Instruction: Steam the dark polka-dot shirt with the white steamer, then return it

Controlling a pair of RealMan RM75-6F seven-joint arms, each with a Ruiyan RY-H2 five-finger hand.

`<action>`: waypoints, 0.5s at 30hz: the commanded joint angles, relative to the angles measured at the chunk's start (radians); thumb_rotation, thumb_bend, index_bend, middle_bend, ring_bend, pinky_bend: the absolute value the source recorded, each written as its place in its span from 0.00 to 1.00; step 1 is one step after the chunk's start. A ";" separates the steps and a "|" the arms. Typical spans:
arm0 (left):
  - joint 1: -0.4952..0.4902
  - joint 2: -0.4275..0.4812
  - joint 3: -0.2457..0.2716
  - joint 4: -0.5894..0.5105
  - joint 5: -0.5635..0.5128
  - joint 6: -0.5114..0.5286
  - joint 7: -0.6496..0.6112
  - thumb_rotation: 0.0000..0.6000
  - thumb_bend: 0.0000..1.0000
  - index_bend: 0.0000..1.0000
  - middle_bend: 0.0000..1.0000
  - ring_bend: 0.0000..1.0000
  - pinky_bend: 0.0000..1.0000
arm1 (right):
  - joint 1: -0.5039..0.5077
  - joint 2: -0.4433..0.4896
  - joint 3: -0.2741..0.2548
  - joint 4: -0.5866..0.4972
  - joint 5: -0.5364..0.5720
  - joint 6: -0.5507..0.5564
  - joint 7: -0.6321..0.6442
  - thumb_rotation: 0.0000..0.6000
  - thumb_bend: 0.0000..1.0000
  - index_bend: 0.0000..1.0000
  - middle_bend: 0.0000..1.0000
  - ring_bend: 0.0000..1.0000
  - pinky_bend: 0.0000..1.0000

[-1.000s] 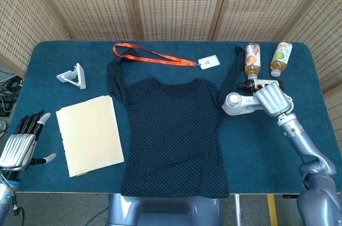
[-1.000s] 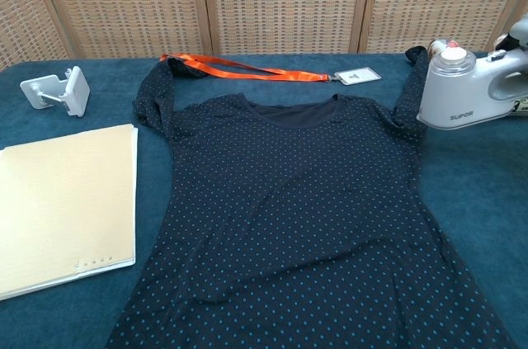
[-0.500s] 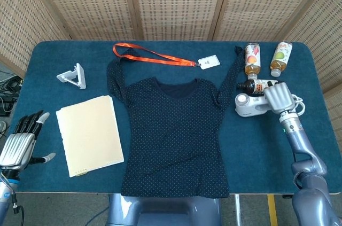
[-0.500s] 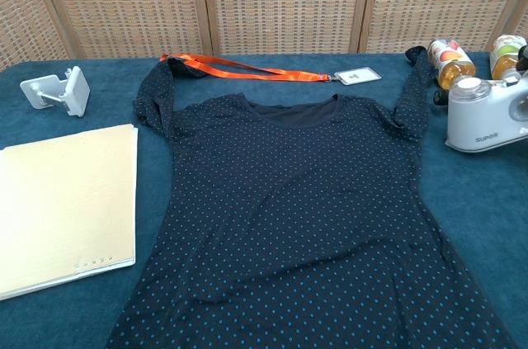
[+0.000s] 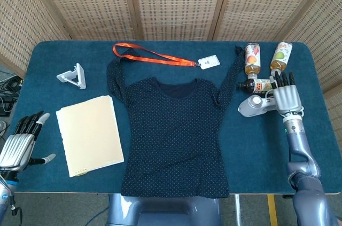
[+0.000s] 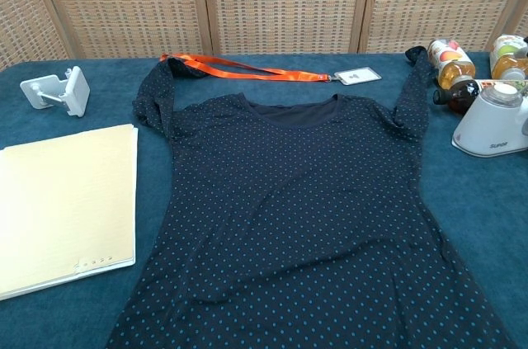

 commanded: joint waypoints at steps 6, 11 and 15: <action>0.016 0.017 0.015 -0.009 0.050 0.030 -0.029 1.00 0.00 0.00 0.00 0.00 0.00 | -0.095 0.099 -0.027 -0.169 -0.028 0.170 0.015 1.00 0.00 0.00 0.00 0.00 0.00; 0.034 0.021 0.017 0.002 0.077 0.073 -0.029 1.00 0.00 0.00 0.00 0.00 0.00 | -0.163 0.208 -0.032 -0.377 -0.038 0.292 0.028 1.00 0.00 0.00 0.00 0.00 0.00; 0.055 0.007 0.011 0.021 0.101 0.134 -0.002 1.00 0.00 0.00 0.00 0.00 0.00 | -0.224 0.335 -0.034 -0.636 -0.041 0.381 0.009 1.00 0.00 0.00 0.00 0.00 0.00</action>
